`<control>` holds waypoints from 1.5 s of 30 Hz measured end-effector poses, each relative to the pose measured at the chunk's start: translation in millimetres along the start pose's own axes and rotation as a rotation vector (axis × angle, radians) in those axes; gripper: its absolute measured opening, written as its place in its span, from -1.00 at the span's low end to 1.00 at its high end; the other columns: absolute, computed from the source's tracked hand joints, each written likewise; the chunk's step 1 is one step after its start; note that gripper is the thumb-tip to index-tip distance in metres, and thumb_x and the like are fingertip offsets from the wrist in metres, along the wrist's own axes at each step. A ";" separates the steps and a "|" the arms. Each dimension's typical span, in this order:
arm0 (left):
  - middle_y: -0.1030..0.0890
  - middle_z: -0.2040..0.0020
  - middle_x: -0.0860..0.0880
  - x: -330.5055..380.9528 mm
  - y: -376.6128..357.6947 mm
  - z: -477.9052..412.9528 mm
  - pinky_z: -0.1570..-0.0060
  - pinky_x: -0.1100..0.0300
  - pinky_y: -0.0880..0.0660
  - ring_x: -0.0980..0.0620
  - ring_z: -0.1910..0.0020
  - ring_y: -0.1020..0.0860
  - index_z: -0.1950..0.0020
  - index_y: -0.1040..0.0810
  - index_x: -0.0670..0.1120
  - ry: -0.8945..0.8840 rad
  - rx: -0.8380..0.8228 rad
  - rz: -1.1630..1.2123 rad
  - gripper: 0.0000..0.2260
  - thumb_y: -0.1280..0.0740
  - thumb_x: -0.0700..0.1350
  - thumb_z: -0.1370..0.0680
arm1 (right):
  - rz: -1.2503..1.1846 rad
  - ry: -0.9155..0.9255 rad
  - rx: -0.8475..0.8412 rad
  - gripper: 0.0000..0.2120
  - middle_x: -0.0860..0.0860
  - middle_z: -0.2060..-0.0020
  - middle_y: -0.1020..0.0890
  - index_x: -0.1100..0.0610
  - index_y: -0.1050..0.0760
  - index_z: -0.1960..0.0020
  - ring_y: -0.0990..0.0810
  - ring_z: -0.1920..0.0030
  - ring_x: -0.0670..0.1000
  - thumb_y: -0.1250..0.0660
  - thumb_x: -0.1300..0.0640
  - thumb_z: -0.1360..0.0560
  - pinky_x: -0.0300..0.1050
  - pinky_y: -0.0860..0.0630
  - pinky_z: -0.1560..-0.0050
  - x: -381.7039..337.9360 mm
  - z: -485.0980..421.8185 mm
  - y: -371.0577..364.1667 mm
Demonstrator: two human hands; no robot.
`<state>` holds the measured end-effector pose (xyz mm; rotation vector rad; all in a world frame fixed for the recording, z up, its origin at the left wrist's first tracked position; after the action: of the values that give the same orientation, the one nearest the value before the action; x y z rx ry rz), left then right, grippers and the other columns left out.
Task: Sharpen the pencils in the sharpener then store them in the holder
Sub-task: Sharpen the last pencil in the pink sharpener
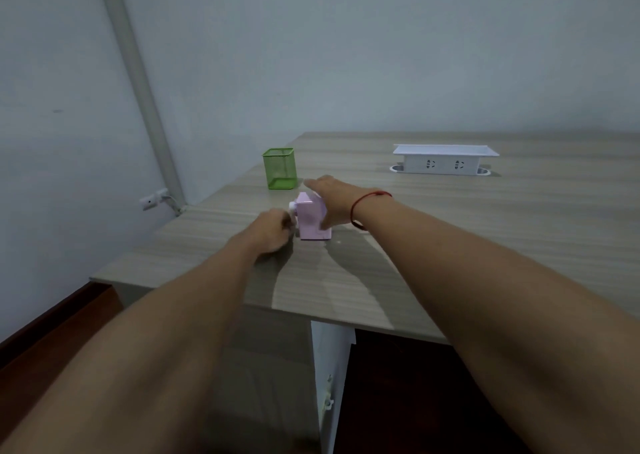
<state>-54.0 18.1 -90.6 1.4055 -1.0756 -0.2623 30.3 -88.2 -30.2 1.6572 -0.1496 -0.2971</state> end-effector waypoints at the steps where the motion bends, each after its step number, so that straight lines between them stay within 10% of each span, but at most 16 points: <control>1: -0.60 -0.13 -0.26 -4.3 -3.5 2.5 -0.01 0.13 -0.42 -0.21 -0.09 -0.54 -0.10 -0.57 -0.22 -0.030 -0.016 -0.050 -0.80 -0.21 -0.24 -0.55 | 0.020 0.011 -0.002 -0.45 0.19 -0.32 -0.41 0.19 -0.33 -0.41 -0.46 -0.29 0.19 -0.41 0.16 -0.47 -0.01 -0.46 -0.27 -7.2 -1.7 -3.2; 21: -0.61 -0.04 -0.24 34.8 59.0 -22.3 0.06 -0.02 -0.51 -0.24 -0.01 -0.60 -0.15 -0.56 -0.13 -0.445 0.145 -0.622 -0.80 -0.18 -0.19 -0.61 | 0.021 -0.065 0.217 -0.58 0.15 -0.29 -0.44 0.12 -0.32 -0.38 -0.51 -0.20 0.23 -0.20 -0.02 -0.58 0.15 -0.49 -0.17 -4.3 -27.1 -33.0; 31: -0.63 0.02 -0.32 39.9 56.2 39.2 0.14 -0.06 -0.48 -0.31 0.06 -0.60 -0.10 -0.57 -0.20 -0.504 0.233 -0.413 -0.83 -0.22 -0.22 -0.58 | 0.054 -0.041 0.183 -0.62 0.17 -0.28 -0.44 0.14 -0.37 -0.34 -0.51 -0.21 0.20 -0.22 0.00 -0.58 0.09 -0.49 -0.19 -13.8 -22.2 -28.5; 45: -0.58 -0.13 -0.24 9.3 11.1 -2.2 -0.05 0.06 -0.44 -0.21 -0.11 -0.55 -0.16 -0.56 -0.16 -0.227 -0.099 -0.538 -0.75 -0.20 -0.09 -0.59 | 0.036 -0.017 0.259 -0.57 0.15 -0.31 -0.43 0.14 -0.35 -0.39 -0.49 -0.24 0.21 -0.16 -0.01 -0.58 0.13 -0.48 -0.21 -11.0 -26.9 -36.1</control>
<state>-52.2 15.3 -76.3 1.5815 -0.8311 -0.8699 24.5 -55.5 -62.5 1.9067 -0.2386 -0.2735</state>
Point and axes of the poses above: each hand's wrist, its own z-axis away from the middle knuckle, its own y-axis out of the back of the hand, x = y × z, the point moved 5 cm from there along -z, towards the middle knuckle
